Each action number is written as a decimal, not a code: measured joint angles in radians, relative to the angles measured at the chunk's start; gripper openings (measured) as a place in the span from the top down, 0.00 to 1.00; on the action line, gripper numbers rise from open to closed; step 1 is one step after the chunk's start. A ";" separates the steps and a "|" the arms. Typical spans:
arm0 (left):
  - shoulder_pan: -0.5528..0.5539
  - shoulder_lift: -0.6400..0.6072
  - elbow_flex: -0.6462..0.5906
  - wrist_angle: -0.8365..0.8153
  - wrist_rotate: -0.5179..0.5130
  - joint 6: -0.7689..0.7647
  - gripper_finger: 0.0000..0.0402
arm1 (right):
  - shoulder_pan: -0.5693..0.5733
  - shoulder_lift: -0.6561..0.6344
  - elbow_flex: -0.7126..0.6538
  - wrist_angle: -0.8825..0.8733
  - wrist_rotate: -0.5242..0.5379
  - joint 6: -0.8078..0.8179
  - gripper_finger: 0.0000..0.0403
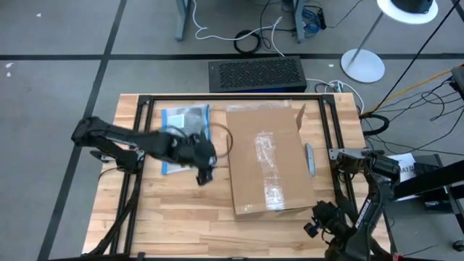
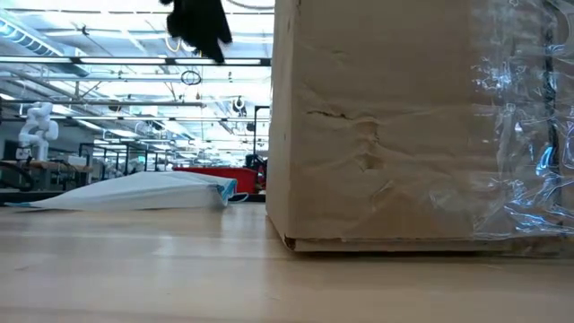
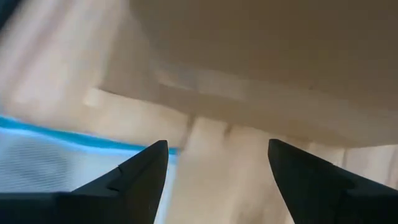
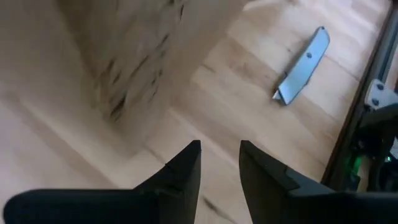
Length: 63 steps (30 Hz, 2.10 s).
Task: Unpack boxes
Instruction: Break down box until it is fully flat
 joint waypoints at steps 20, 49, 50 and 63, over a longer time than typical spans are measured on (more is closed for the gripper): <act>-0.155 0.002 -0.324 0.538 -0.142 -0.086 0.41 | -0.187 -0.001 -0.016 0.007 0.351 -0.110 0.75; -0.173 -0.452 -0.320 0.565 -0.312 0.125 0.41 | -0.044 -0.103 -0.036 0.052 0.082 0.034 0.80; -0.165 -0.451 -0.316 0.618 -0.317 0.195 0.41 | -0.055 -0.118 -0.061 0.050 0.074 0.050 0.79; 0.029 -0.247 -0.133 0.670 -0.175 0.415 0.41 | -0.355 -0.413 -0.477 0.218 0.054 0.043 0.68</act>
